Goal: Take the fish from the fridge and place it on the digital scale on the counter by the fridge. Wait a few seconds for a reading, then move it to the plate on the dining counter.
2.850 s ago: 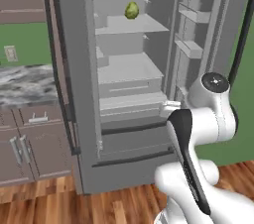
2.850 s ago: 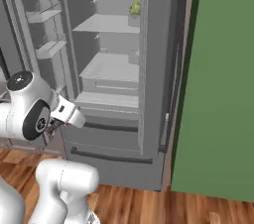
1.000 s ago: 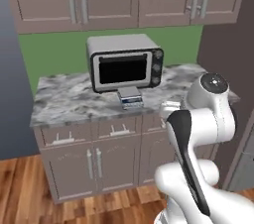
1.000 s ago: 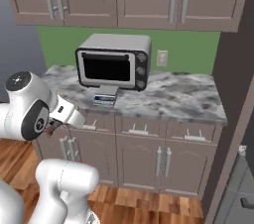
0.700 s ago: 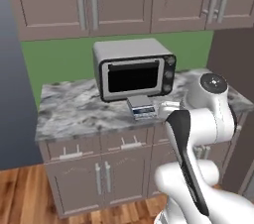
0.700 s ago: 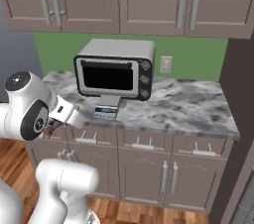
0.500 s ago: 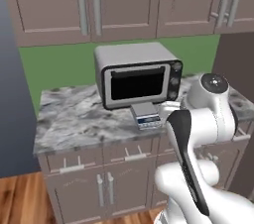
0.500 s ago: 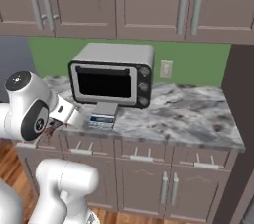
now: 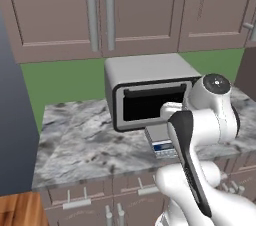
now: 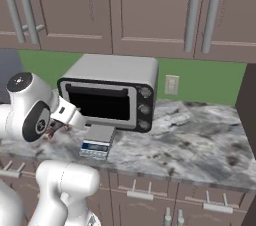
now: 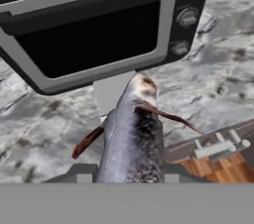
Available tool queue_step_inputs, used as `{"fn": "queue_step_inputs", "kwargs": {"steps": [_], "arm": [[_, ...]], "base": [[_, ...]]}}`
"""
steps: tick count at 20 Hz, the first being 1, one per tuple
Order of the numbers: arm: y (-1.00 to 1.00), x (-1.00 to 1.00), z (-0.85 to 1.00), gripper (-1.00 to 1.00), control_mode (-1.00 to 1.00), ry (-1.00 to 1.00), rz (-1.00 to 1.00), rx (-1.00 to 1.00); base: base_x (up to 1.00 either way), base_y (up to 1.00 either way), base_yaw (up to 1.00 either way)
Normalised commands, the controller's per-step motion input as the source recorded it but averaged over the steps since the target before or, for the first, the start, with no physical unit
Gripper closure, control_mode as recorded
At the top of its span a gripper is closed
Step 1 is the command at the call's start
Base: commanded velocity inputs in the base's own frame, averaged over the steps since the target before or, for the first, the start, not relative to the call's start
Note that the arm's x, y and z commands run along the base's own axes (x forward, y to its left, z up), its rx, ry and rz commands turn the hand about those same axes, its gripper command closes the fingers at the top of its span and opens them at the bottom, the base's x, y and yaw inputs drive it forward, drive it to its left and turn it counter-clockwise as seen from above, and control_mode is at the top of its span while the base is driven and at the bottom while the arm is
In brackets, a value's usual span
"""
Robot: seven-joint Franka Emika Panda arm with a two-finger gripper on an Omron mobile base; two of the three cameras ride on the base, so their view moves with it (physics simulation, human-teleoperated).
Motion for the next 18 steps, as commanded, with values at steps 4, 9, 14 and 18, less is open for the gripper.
{"fn": "queue_step_inputs", "kwargs": {"steps": [4, 9, 14, 18], "arm": [[0.0, 0.31, -0.43, 1.0, -1.0, 0.07, 0.04, 0.0], [0.0, 0.42, -0.55, 1.0, -1.0, 0.01, 0.0, 0.02], [0.0, 0.42, -0.48, 1.0, -1.0, 0.0, 0.0, 0.01], [-0.03, 0.34, -0.48, 1.0, -1.0, -0.01, 0.0, 0.01]], "base": [[0.0, 0.0, 0.0], [0.0, 0.0, 0.0], [0.0, 0.0, 0.0], [0.0, 0.0, 0.0]]}}
